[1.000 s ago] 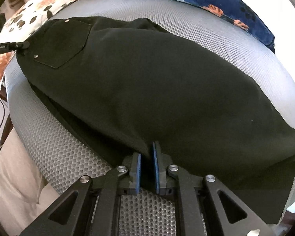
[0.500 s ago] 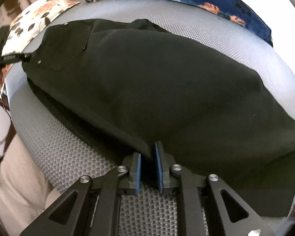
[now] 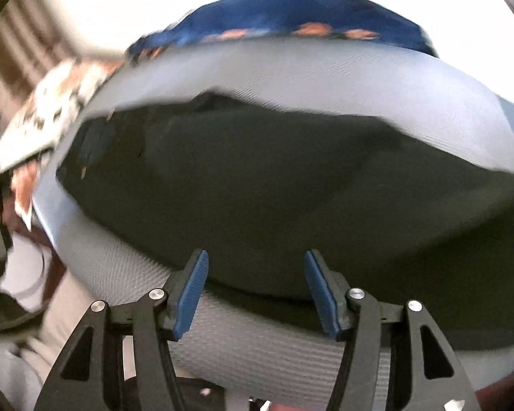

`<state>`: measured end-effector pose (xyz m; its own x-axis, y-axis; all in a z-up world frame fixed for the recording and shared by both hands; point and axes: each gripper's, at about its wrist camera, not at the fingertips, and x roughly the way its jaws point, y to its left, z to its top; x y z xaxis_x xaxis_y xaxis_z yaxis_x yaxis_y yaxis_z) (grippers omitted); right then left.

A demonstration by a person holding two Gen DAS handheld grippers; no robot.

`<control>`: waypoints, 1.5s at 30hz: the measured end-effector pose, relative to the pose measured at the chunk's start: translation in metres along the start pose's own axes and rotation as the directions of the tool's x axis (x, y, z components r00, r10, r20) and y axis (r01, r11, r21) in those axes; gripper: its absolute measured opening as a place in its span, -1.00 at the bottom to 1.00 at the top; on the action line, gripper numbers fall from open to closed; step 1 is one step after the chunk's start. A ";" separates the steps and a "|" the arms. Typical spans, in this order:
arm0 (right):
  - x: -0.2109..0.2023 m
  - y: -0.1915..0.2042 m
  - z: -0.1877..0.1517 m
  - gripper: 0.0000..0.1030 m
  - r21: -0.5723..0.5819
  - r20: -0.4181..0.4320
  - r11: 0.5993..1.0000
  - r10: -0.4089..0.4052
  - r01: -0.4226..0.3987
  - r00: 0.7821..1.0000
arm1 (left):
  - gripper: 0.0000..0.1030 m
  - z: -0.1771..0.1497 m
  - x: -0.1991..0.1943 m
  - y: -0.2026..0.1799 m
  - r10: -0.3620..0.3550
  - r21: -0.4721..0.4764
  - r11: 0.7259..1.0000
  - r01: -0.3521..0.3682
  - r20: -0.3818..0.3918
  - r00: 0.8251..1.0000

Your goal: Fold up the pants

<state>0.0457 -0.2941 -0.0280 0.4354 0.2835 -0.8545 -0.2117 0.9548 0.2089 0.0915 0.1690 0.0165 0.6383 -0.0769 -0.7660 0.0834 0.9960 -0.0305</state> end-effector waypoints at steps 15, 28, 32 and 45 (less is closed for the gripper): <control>-0.024 -0.188 -0.024 0.11 0.557 0.108 0.828 -0.001 -0.060 0.994 | -0.05 -0.026 0.020 -0.274 -0.408 0.486 0.739 0.466 -0.227 0.884; -0.017 -0.234 -0.037 0.11 0.623 0.126 0.777 0.010 -0.088 0.992 | -0.05 -0.049 0.056 -0.360 -0.415 0.556 0.630 0.543 -0.350 0.840; -0.015 -0.249 -0.040 0.04 0.639 0.140 0.763 0.006 -0.095 0.990 | -0.07 -0.061 0.058 -0.373 -0.395 0.603 0.606 0.519 -0.338 0.854; -0.015 -0.312 -0.027 -0.51 0.741 0.220 0.656 -0.040 -0.141 0.975 | -0.72 -0.052 0.067 -0.371 -0.395 0.570 0.638 0.518 -0.335 0.855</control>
<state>0.0817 -0.5987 -0.0930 0.6252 0.2583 -0.7365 0.4484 0.6536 0.6097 0.0639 -0.2037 -0.0570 0.2569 -0.4444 -0.8582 0.8196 0.5708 -0.0502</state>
